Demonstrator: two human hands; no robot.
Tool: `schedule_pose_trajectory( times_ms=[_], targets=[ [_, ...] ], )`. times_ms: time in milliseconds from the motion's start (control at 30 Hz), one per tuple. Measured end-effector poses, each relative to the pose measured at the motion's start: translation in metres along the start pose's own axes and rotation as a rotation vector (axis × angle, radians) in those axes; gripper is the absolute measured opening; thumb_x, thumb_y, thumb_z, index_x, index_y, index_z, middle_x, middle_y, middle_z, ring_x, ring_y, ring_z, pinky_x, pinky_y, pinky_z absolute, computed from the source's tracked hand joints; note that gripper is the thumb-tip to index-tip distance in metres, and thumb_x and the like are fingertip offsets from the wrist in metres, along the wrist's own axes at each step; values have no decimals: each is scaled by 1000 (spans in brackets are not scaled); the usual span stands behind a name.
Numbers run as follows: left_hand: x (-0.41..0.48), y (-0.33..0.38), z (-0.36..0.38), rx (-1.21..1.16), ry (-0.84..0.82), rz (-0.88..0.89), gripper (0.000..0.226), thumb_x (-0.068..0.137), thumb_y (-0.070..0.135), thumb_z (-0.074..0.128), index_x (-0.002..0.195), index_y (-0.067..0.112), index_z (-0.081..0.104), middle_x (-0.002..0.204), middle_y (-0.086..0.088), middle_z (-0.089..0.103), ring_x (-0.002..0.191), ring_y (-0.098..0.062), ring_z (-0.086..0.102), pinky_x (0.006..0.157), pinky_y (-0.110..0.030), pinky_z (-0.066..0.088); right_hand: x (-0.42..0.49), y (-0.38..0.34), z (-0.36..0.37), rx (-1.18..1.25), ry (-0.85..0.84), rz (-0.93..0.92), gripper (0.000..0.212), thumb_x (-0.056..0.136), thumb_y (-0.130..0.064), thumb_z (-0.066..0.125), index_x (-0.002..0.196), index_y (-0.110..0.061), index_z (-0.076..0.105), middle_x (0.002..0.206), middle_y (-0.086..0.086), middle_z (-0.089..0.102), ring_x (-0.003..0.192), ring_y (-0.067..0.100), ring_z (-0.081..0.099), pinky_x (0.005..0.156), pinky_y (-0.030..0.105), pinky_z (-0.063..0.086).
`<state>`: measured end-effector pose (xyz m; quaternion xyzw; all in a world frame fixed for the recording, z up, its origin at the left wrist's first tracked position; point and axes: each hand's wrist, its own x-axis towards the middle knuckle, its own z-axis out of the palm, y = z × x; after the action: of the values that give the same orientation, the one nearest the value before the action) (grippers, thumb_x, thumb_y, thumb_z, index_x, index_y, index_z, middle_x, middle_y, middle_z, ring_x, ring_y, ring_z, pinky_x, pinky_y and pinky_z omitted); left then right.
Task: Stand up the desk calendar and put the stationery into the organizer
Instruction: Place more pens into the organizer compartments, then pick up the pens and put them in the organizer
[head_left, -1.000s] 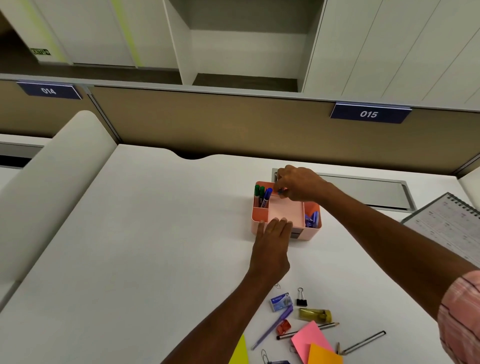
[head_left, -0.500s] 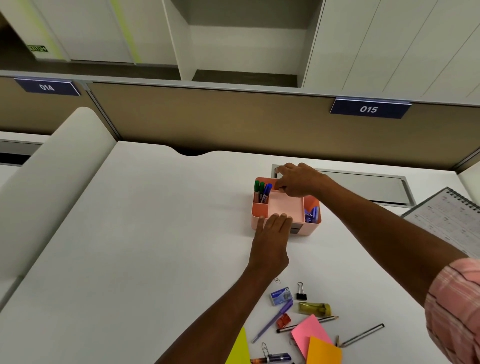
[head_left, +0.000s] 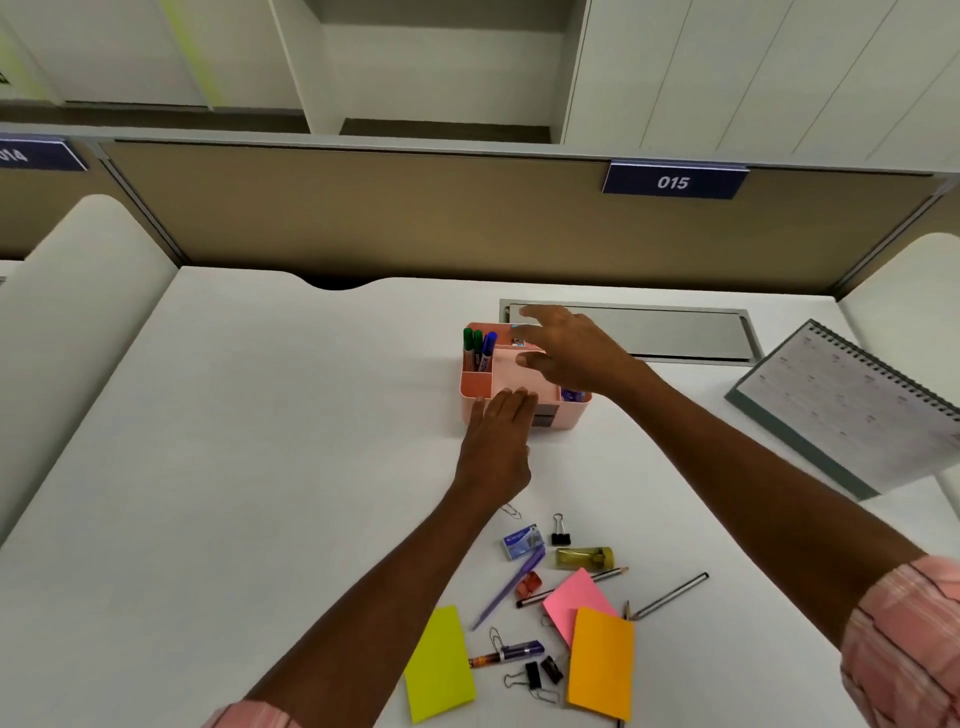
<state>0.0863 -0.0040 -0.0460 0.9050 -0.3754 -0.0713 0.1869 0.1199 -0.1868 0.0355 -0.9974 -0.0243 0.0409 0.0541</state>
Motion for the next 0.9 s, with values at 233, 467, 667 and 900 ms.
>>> schedule_pose_trajectory(
  times_ms=[233,467,667,900],
  targets=[
    [-16,2,-12,-101,97,52,70,94,24,73,155,16,41,167,-6,31,156,-26,23,123,-43,30,-95,-8,17,202,91,8,48,92,-26,75,138,-21,61,148,8,55,135,30,51,105,46,51],
    [-77,26,12,-365,71,-47,37,100,22,64,136,25,62,143,4,58,136,-15,49,112,-36,45,-197,-7,62,386,-18,182,32,95,-35,70,126,-28,67,126,-7,66,116,12,58,94,34,53],
    [-136,44,47,-481,-44,-52,25,94,27,63,117,32,70,116,13,66,110,-9,62,94,-34,54,-282,-14,116,336,-88,290,29,86,-23,78,114,-29,71,111,-6,67,108,17,61,82,36,55],
    [-168,66,52,-500,-214,-176,24,99,25,64,120,33,72,111,13,73,92,-2,67,86,-28,58,-320,-15,145,143,-127,263,25,84,-13,73,103,-28,70,104,-6,65,99,19,62,66,36,54]
  ],
)
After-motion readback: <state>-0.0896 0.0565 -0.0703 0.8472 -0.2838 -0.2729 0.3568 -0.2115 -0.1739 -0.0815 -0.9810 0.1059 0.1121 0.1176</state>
